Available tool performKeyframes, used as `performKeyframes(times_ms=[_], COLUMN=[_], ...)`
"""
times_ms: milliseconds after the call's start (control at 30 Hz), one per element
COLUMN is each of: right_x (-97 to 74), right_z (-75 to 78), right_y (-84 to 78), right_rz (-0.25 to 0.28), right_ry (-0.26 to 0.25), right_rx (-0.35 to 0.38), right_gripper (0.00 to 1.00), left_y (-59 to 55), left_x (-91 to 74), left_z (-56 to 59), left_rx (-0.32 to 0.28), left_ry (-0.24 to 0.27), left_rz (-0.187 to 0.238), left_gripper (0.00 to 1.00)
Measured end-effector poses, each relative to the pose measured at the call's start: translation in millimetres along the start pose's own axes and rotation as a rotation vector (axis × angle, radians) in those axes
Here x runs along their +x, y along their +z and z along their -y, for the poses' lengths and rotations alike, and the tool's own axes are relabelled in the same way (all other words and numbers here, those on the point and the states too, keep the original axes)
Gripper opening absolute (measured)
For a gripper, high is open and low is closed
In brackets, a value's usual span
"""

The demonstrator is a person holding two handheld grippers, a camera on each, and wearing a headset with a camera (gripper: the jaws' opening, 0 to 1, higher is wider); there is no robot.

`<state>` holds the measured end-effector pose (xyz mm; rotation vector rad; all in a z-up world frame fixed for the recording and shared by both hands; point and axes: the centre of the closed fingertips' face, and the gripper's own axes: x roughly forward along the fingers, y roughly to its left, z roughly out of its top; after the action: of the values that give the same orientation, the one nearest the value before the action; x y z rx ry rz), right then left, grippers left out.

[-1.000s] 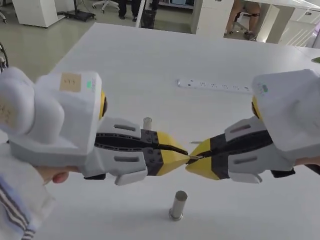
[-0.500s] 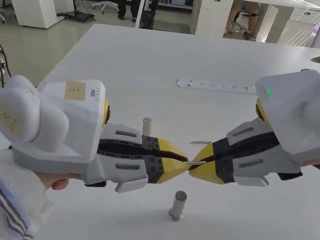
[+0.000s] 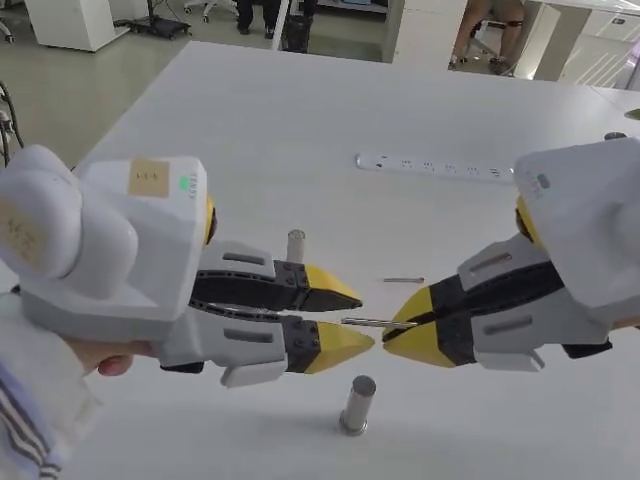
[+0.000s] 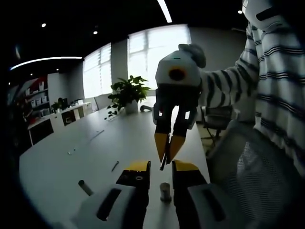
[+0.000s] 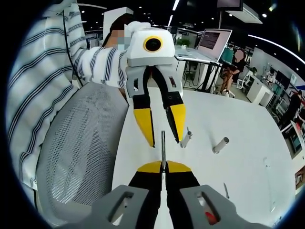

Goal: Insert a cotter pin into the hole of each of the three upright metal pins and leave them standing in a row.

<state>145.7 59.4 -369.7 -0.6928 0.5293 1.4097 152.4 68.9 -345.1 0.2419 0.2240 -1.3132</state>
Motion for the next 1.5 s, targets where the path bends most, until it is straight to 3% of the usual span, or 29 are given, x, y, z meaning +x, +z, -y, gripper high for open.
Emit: performKeyframes(times_ms=[300, 633, 1067, 1267, 1500], right_x=[-1.8, -0.3, 10.5, 16.5, 21.4], right_z=[-0.2, -6.1, -9.7, -10.9, -11.0], right_y=[-11.7, -35.5, -64.3, -76.3, -85.2], right_rz=[-0.019, -0.057, -0.093, -0.115, -0.126], right_ry=[-0.006, 0.000, 0.013, 0.022, 0.031], right_rx=[0.024, 0.062, 0.116, 0.142, 0.168], right_gripper=[0.00, 0.00, 0.00, 0.00, 0.00], left_y=[-8.4, -22.8, -51.4, -62.4, -68.5], left_x=[4.5, 14.2, 28.2, 34.4, 38.8], left_z=[1.3, 8.0, 15.2, 13.0, 7.2], left_rx=[-0.010, -0.058, -0.099, -0.103, -0.102], left_ry=[-0.010, -0.039, -0.077, -0.074, -0.061], left_rz=[-0.021, -0.035, -0.109, -0.149, -0.166], left_gripper=[0.17, 0.19, 0.18, 0.18, 0.18])
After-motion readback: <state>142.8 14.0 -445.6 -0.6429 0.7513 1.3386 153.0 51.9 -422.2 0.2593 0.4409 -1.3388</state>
